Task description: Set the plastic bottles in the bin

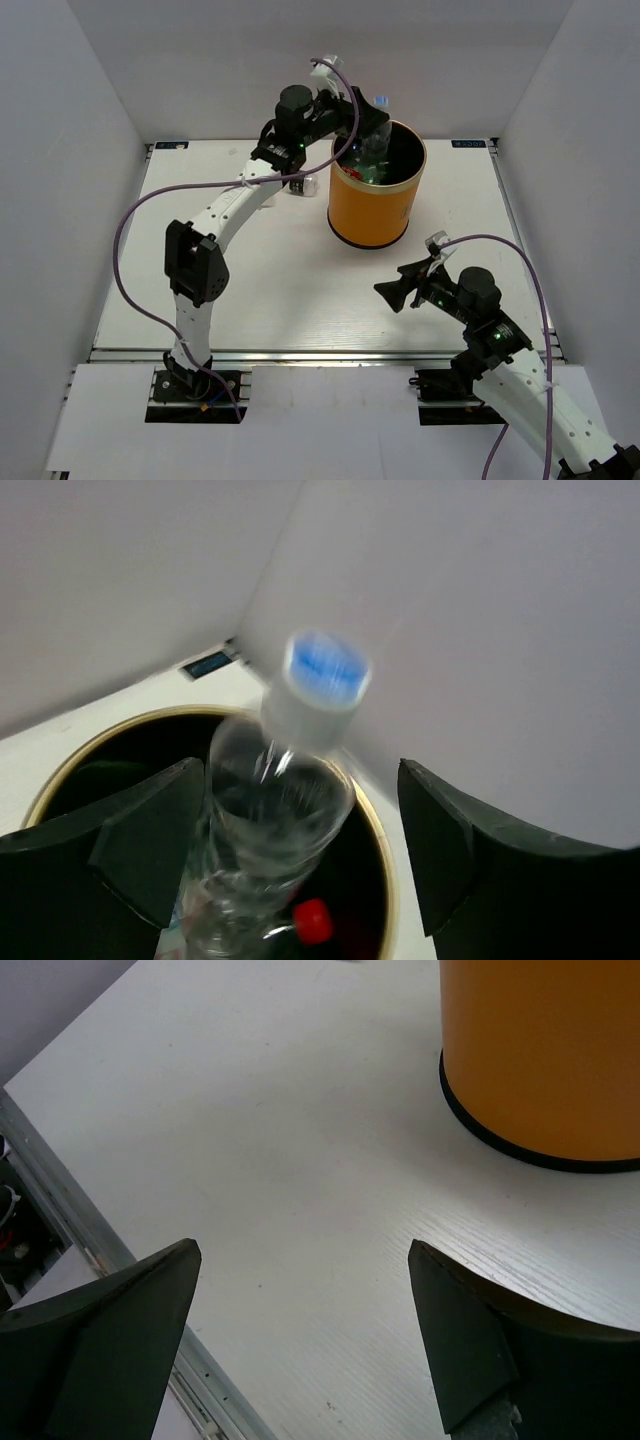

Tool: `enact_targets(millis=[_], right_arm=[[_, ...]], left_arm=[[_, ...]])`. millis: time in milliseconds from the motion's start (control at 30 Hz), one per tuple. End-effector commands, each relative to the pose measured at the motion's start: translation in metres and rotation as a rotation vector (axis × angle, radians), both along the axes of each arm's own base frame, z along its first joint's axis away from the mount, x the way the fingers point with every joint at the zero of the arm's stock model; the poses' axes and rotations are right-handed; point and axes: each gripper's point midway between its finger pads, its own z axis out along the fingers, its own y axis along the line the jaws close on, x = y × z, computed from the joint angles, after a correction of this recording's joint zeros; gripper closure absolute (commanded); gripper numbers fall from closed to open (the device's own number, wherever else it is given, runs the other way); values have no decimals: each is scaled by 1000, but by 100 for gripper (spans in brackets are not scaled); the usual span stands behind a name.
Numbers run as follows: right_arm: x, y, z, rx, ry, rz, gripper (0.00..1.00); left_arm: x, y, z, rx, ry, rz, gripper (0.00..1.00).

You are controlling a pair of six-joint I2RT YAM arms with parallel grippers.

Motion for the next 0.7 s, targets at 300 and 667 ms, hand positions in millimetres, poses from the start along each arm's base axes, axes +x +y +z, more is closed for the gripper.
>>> enact_targets(millis=[300,667], right_arm=[[8,-5,7,11,-46,-50,10],[8,-6,6,8,-42,-55,10]], left_arm=[[-29,89,67,168,-157,284,0],[35,270,-125,646,376,803,2]])
